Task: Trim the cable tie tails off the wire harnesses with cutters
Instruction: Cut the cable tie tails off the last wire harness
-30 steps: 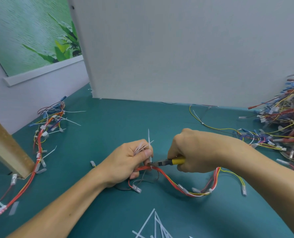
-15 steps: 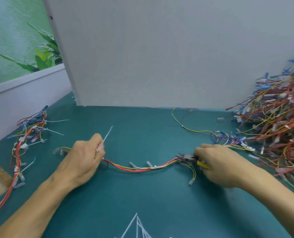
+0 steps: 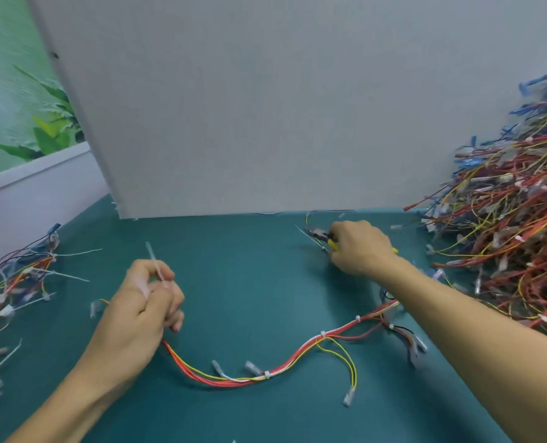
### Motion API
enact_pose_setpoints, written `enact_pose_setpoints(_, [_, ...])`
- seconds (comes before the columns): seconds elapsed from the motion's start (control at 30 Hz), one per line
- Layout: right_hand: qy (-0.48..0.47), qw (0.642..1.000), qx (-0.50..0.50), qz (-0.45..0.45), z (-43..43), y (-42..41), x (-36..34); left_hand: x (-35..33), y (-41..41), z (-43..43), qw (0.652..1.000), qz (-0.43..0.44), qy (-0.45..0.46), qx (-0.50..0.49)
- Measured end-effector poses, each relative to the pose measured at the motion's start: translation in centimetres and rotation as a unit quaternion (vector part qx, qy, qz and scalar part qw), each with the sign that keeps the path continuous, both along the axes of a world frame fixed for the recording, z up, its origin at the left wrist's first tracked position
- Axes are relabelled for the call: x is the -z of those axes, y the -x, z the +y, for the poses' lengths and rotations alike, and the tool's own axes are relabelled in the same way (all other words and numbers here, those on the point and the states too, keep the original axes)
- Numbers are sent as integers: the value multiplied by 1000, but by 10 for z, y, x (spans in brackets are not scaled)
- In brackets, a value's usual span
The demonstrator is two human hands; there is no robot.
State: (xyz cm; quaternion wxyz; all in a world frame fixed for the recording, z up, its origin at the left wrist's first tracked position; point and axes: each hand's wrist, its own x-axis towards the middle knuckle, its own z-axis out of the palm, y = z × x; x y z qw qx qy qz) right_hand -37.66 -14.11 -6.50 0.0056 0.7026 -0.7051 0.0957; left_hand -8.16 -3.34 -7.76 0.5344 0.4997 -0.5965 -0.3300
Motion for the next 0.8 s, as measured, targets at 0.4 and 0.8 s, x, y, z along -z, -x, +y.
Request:
enact_pose_setpoints(0.4, [69, 992, -99, -47, 7, -10, 18, -5, 11, 6, 984, 154, -92, 19])
enact_pose_setpoints(0.8, [80, 929, -201, -300, 103, -24, 26, -21, 49, 13, 957, -258, 119, 63])
